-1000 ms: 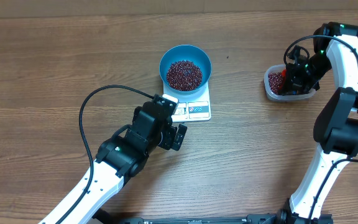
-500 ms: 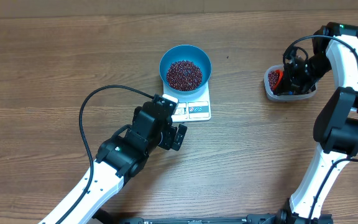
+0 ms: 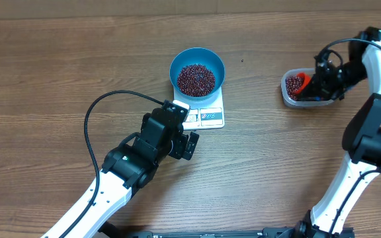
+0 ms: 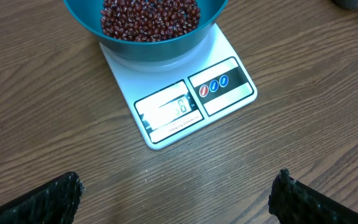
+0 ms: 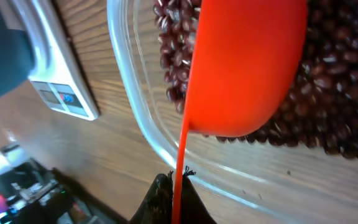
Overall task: Scoop item into bowl and weigh 150g on scale
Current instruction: 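Dig the scoop into the red beans with right gripper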
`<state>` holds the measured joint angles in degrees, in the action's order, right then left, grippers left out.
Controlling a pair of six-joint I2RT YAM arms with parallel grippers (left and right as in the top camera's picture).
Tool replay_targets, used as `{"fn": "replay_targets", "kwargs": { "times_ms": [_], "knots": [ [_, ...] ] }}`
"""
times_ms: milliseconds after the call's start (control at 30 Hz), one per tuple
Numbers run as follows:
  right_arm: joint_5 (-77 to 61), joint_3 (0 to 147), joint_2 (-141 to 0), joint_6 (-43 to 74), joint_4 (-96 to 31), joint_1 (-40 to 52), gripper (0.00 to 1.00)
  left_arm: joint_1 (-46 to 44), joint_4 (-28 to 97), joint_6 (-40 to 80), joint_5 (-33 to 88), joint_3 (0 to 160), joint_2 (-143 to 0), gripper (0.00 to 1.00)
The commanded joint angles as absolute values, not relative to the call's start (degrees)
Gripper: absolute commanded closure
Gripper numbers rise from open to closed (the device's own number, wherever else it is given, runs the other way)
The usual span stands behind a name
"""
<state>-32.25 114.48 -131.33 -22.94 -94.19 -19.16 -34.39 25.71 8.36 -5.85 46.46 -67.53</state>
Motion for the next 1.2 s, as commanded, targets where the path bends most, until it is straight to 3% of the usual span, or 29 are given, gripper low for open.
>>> {"fn": "replay_targets", "kwargs": {
  "times_ms": [0,700,1167],
  "knots": [
    [-37.71,114.69,-131.90,-27.44,-94.70,-20.71,0.96,-34.04,25.69,7.70,-6.55,46.76,-67.88,0.00],
    [-48.07,114.69,-131.90,-31.83,-97.14,-28.91,0.96,-34.04,25.69,7.70,-6.55,46.76,-67.88,0.01],
    [-57.12,114.72,-131.70,-32.05,-97.12,-25.50,0.96,-34.04,25.69,7.68,-6.55,46.76,-67.85,0.00]
  ]
}}
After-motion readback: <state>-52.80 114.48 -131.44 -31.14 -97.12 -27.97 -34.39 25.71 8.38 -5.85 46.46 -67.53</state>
